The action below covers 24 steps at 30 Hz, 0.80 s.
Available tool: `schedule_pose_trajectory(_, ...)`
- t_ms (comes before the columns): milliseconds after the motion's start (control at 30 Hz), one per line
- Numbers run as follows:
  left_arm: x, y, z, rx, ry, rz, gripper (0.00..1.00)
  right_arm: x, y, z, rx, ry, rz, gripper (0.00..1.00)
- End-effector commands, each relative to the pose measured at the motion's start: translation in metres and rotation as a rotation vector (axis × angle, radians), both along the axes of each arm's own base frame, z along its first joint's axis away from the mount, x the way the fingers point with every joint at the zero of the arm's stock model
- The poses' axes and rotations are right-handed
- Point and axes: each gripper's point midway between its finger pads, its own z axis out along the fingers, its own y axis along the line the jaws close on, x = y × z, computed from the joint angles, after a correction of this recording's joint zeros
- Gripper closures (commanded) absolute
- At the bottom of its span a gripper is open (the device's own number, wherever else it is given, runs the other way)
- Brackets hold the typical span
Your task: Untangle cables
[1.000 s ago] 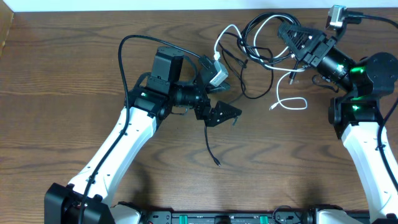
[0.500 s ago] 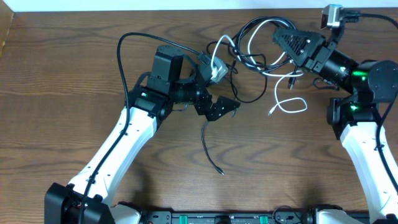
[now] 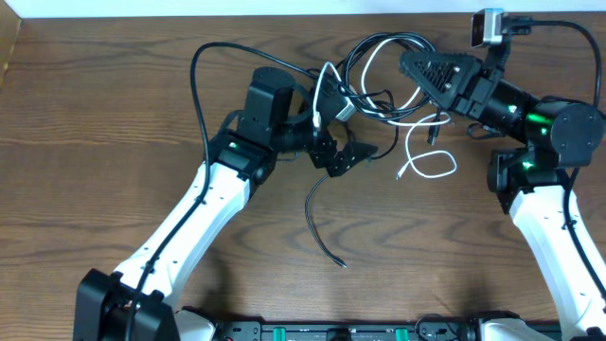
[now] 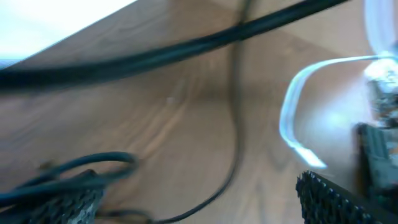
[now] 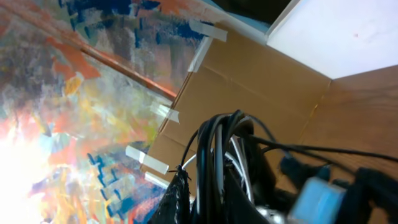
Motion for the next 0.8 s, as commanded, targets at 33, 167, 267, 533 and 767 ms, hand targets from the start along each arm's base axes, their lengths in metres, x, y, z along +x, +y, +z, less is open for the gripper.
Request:
schedule_pose_trajectory(33,0.051,0.035,-0.016,0.171,-0.090,0.308,0.01,-0.013,0.005,0.013,0.019,-0.005,0.036,0.99)
schedule_pose_trajectory(167,0.073,0.058,-0.015,0.243,-0.151,0.469,0.01,-0.022,0.006,0.021,0.031,-0.042,0.060,0.99)
schedule_pose_trajectory(267,0.079,0.058,-0.007,0.223,-0.182,0.483,0.00,-0.031,0.009,0.029,0.048,-0.077,0.084,0.99)
schedule_pose_trajectory(533,0.099,0.079,0.006,0.190,-0.193,0.685,0.01,-0.037,0.010,0.031,0.050,-0.067,0.110,0.99)
schedule_pose_trajectory(767,0.117,0.148,0.015,0.289,-0.255,1.099,0.00,-0.046,0.011,0.035,0.049,-0.097,0.137,0.99)
